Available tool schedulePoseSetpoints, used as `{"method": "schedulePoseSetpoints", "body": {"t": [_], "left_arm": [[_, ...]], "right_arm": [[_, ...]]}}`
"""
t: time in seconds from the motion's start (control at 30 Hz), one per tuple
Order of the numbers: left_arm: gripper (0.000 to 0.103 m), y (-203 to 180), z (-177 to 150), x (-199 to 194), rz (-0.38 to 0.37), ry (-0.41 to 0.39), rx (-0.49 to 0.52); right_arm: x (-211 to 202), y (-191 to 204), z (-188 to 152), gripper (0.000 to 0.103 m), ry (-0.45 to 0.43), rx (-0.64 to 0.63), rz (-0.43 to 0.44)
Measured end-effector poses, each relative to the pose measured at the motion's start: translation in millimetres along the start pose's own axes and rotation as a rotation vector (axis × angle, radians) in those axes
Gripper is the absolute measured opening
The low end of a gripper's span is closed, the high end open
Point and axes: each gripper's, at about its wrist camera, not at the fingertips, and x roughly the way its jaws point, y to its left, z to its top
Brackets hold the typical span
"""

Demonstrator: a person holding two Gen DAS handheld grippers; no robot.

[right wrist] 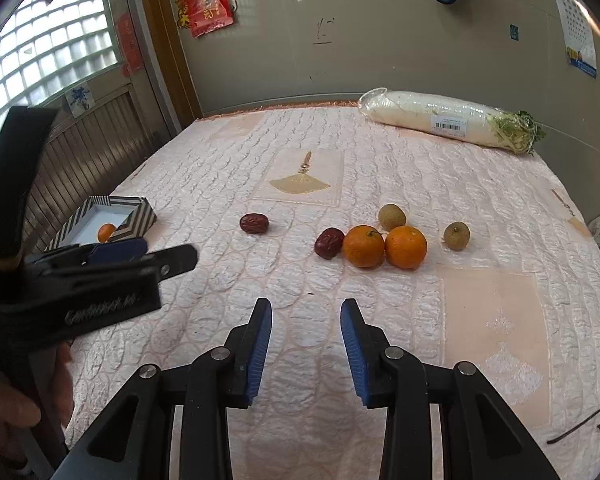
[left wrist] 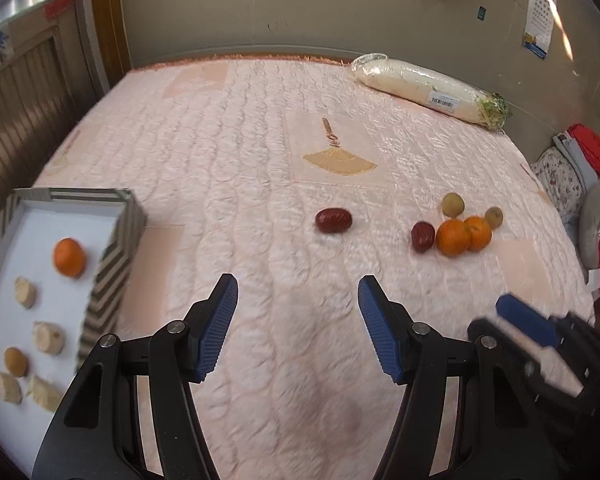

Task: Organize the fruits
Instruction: 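Withdraw both open tools from the tray back toward the remaining fruits, then grasp a red date with the left tool while the right grasps another red date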

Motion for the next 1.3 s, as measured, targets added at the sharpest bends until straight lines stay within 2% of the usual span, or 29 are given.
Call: {"method": "schedulePoseSetpoints", "body": {"t": [0.47,0.63,0.7,0.73,0.83,0.93,1.3], "left_arm": [[0.063,-9,46,61,0.02,0.088,-0.076],[0.063,-16,53,72,0.027,0.097,-0.06],[0.063,-16,52,73,-0.002,0.084,-0.067],[0.06,-15,51,74,-0.016,0.084,-0.074],[0.036,-12,51,74,-0.019,0.085,-0.068],[0.028,-11,50,73,-0.033,0.09,-0.064],[0.028,3,31,39,-0.042,0.046,-0.073]], "right_arm": [[15,-24,3,0.035,0.021,0.014,0.015],[20,-26,6,0.036,0.024,0.015,0.016],[22,-25,7,0.036,0.027,0.011,0.02],[23,-24,7,0.036,0.029,0.007,0.021],[26,-22,9,0.036,0.035,0.001,0.033],[32,-19,12,0.036,0.045,-0.002,0.04],[75,-7,32,0.036,0.122,-0.088,0.038]]}}
